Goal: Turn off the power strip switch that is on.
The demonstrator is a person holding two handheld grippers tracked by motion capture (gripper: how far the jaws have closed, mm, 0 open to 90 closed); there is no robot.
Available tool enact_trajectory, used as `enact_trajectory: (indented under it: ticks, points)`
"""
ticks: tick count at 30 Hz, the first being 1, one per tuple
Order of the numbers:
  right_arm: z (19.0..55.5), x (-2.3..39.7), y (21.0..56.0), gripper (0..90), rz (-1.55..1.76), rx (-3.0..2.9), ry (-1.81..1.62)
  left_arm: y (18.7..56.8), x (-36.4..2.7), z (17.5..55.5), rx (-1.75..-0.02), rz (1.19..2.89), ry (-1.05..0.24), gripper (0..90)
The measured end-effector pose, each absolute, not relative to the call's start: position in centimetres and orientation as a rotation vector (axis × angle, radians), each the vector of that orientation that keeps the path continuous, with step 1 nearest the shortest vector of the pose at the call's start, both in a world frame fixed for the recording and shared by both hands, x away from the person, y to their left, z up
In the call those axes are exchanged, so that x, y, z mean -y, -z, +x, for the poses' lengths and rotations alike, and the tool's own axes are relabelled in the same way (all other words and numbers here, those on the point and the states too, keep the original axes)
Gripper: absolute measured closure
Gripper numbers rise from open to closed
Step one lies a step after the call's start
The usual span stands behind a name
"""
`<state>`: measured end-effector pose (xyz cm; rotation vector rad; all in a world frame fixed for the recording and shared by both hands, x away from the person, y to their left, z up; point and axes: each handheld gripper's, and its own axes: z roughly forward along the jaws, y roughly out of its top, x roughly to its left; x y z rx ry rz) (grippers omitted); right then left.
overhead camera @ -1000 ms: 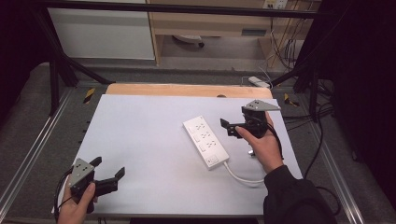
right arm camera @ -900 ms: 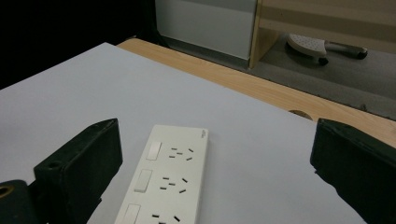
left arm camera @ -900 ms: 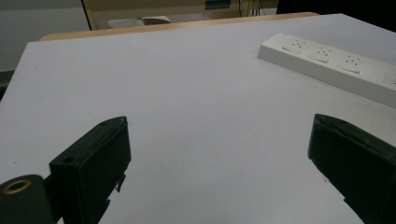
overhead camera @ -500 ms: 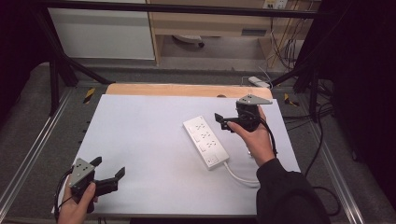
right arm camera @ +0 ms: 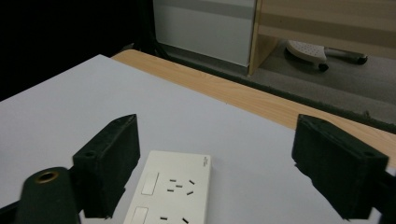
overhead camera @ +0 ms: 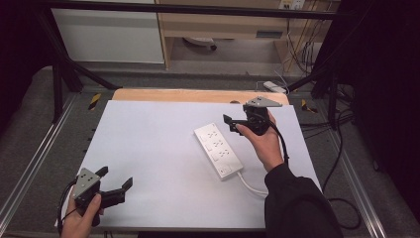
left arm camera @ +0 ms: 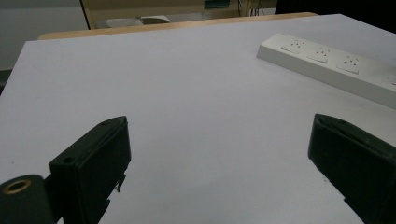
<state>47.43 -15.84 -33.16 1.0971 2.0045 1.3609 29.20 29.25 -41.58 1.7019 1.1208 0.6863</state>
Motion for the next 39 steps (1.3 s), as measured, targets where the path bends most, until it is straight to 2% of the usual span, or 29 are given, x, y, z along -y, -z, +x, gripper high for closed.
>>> enact_trajectory:
  ticks: [2,3,5,6,7,11,12,13,17,25,31,39]
  points:
    - [47.6,15.6,33.1,23.2,1.093,-1.994,-1.367,41.6,-29.2,29.2,-1.119,1.704,-0.683,5.7]
    - [47.7,15.4,33.1,29.2,1.084,-1.993,-1.369,41.6,-29.2,29.2,-1.118,1.705,-0.683,5.6]
    - [47.7,15.3,33.1,32.2,1.084,-1.990,-1.369,41.6,-29.2,29.2,-1.119,1.703,-0.681,5.6]
    - [47.9,15.0,33.2,38.4,1.082,-1.993,-1.387,41.6,-29.2,29.2,-1.119,1.704,-0.680,5.7]
    - [47.9,15.0,33.2,38.4,1.082,-1.993,-1.387,41.6,-29.2,29.2,-1.119,1.703,-0.680,5.7]
    - [48.2,14.7,33.3,49.9,1.075,-2.000,-1.403,41.6,-29.2,29.2,-1.118,1.703,-0.682,5.6]
    - [48.3,14.5,33.4,56.2,1.070,-2.001,-1.409,41.6,-29.2,29.2,-1.118,1.705,-0.682,5.6]
    - [48.3,14.5,33.4,56.2,1.070,-2.001,-1.409,41.6,-29.2,29.2,-1.118,1.703,-0.682,5.6]
    - [48.6,14.0,33.5,68.8,1.040,-2.012,-1.409,41.6,-29.2,29.2,-1.117,1.704,-0.682,5.6]
    - [49.0,13.2,33.5,82.4,1.015,-2.018,-1.434,41.6,-29.2,29.2,-1.114,1.706,-0.682,5.6]
    - [49.2,12.4,33.7,88.8,0.987,-2.036,-1.435,41.6,-29.2,29.2,-1.113,1.708,-0.683,5.6]
    - [49.7,11.5,34.3,90.0,0.973,-2.063,-1.420,41.6,-29.2,29.3,-1.113,1.706,-0.685,5.7]
